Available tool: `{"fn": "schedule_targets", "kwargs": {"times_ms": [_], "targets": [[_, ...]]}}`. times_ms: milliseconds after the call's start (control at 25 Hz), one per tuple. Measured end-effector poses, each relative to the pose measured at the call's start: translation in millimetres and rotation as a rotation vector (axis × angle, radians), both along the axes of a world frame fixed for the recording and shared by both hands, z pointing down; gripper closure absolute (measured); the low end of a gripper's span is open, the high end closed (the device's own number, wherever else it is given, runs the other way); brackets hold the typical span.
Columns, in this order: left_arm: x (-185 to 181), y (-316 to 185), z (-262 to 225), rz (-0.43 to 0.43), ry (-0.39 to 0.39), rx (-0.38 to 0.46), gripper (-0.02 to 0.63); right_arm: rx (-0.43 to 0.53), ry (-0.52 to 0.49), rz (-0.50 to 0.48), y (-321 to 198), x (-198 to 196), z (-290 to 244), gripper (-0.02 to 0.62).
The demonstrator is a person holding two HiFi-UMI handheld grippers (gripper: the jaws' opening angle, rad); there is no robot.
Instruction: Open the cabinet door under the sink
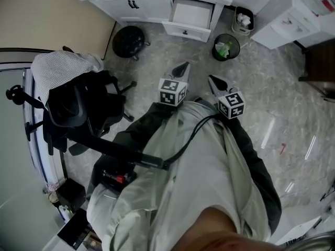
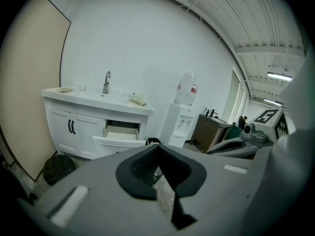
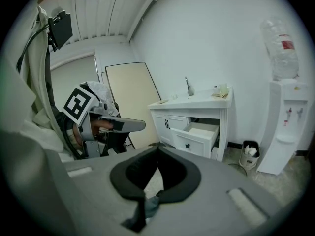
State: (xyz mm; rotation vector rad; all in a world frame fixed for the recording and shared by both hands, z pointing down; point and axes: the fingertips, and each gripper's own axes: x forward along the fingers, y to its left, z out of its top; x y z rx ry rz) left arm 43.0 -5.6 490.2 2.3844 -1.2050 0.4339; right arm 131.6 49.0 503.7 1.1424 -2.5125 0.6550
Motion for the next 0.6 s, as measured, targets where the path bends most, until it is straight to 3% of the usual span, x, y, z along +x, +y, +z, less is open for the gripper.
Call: {"fn": "schedule_targets", "kwargs": {"times_ms": [200,600], "targets": [[-6.0,1.5,-1.2,-0.002,0.004,0.001,0.598,-0.01,-0.014,0.038,-1.0,2.2,0.3,0.594],[-19.9,3.7,-1.4,-0.022,0.009,0.0,0.598,-0.002,-0.001,0.01,0.1,-11.2,-1.3,0.594]]}}
